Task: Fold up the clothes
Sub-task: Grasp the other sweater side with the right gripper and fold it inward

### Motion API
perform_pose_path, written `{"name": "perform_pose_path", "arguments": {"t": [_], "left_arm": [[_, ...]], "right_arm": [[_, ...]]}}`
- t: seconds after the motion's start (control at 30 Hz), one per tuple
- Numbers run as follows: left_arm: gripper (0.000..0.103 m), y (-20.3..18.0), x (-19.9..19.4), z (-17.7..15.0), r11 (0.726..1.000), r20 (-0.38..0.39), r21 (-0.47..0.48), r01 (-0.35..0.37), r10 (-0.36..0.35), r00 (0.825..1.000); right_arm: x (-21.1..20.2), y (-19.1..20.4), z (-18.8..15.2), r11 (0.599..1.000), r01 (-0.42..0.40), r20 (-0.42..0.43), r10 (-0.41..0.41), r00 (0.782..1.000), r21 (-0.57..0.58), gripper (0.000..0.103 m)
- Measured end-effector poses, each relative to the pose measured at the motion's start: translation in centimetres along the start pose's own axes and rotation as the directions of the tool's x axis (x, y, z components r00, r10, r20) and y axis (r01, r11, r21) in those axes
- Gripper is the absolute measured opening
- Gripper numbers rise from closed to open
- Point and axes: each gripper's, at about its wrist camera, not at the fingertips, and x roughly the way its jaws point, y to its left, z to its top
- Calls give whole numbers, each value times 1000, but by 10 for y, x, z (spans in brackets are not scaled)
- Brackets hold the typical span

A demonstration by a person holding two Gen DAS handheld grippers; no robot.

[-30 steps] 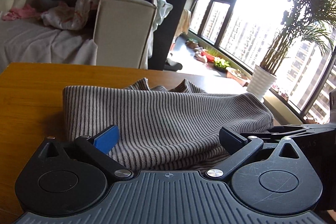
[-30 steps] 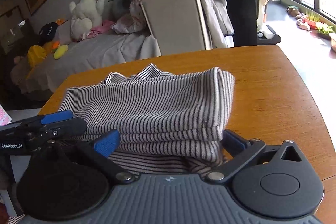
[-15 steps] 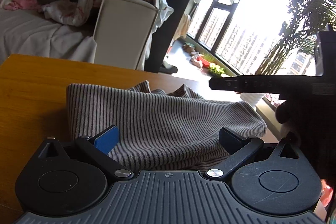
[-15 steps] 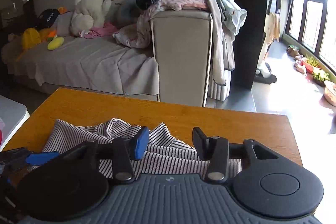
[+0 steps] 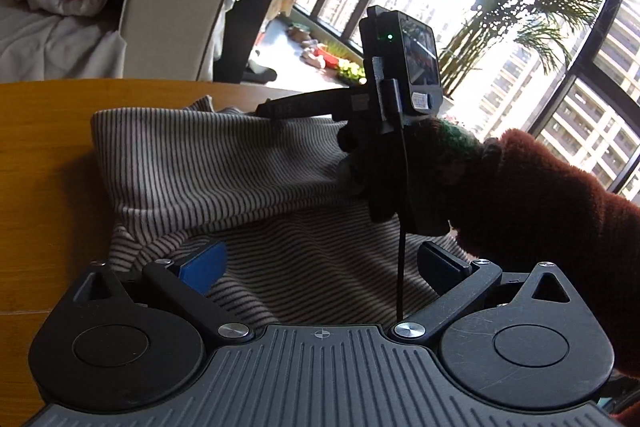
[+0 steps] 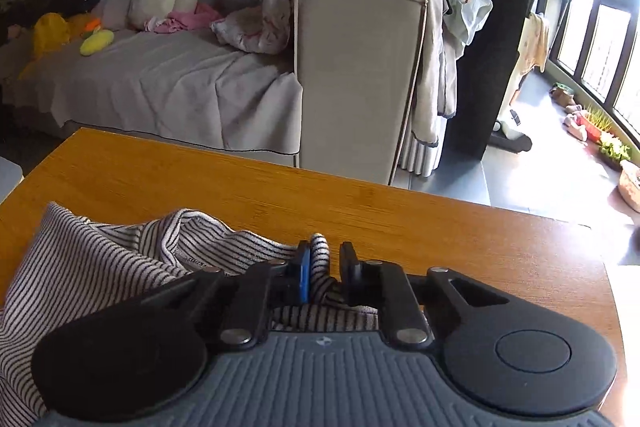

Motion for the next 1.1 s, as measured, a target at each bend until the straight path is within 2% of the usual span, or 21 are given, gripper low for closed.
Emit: {"name": "perform_pose_path", "arguments": {"t": [0.1,0.2,0.37,0.5,0.7,0.83,0.97,1.1], "left_arm": [[103,1,-3,-2,1000,9,-4,-16,16,1000],[103,-4,-11,-4,1000,29,1,-30,30,999],[103,-16,-34,-5,999,70,25,-48,46,997],[103,-25,-52,-9,994,79,43,-98,94,992],[103,-39,-78,-13,981,88,70,-181,175,981],[103,-43,-86,-6,973,103,73,-218,210,972],[103,-49,-89,0,970,122,78,-228,218,968],[103,-54,-89,8,966,163,97,-239,222,961]], "right_arm": [[-32,0,4,1000,-20,57,20,998,6,8],[-81,-1,3,997,-74,123,71,990,21,7],[-156,1,-29,991,-135,174,130,976,14,7],[-189,3,-74,986,-166,153,160,975,26,7],[-206,16,-134,981,-193,91,194,977,-18,7],[-222,20,-150,972,-224,71,228,971,-65,9],[-257,1,-140,968,-244,186,249,950,-49,13],[-277,-21,-118,990,-139,332,132,934,-2,14]]}}
